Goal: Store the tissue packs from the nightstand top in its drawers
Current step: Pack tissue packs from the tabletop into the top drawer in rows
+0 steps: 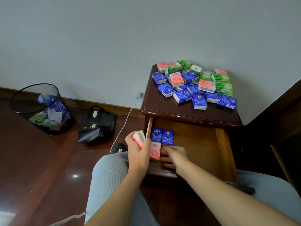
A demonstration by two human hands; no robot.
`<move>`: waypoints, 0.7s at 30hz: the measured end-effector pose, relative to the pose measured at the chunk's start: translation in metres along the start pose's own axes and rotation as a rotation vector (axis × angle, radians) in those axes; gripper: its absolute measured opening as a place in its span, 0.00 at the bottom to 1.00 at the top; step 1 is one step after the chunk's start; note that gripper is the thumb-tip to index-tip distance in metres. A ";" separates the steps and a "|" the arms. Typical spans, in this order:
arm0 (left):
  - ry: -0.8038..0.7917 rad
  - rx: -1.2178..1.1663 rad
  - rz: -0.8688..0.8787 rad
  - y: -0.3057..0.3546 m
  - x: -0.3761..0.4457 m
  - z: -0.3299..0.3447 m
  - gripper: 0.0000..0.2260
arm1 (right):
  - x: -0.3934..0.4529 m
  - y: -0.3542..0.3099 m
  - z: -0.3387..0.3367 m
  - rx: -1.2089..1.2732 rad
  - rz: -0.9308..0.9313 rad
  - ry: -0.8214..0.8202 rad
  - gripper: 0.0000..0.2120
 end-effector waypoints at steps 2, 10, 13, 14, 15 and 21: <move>-0.037 0.010 -0.037 -0.002 -0.001 0.002 0.15 | -0.005 -0.008 -0.005 0.000 -0.103 0.018 0.05; -0.147 0.084 0.048 0.011 -0.008 0.007 0.12 | -0.028 -0.035 0.010 0.168 -0.119 -0.282 0.12; -0.162 0.207 0.090 0.011 -0.008 0.007 0.11 | -0.031 -0.035 0.009 0.148 -0.123 -0.332 0.14; -0.154 0.268 0.101 0.010 -0.006 0.007 0.12 | -0.031 -0.034 0.007 0.147 -0.139 -0.328 0.15; -0.151 0.328 0.105 0.008 -0.004 0.006 0.13 | -0.031 -0.033 0.004 0.150 -0.153 -0.319 0.15; -0.143 0.430 0.121 0.002 0.002 0.010 0.10 | -0.021 -0.022 -0.026 0.112 -0.107 -0.217 0.14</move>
Point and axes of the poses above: each hand's wrist, its own x-axis towards the middle knuckle, its own z-axis out of the palm, y = z × x, the point moved 4 cm from there along x, towards the middle knuckle, and after that the axes turned 3 degrees about x, right-handed, at the moved point
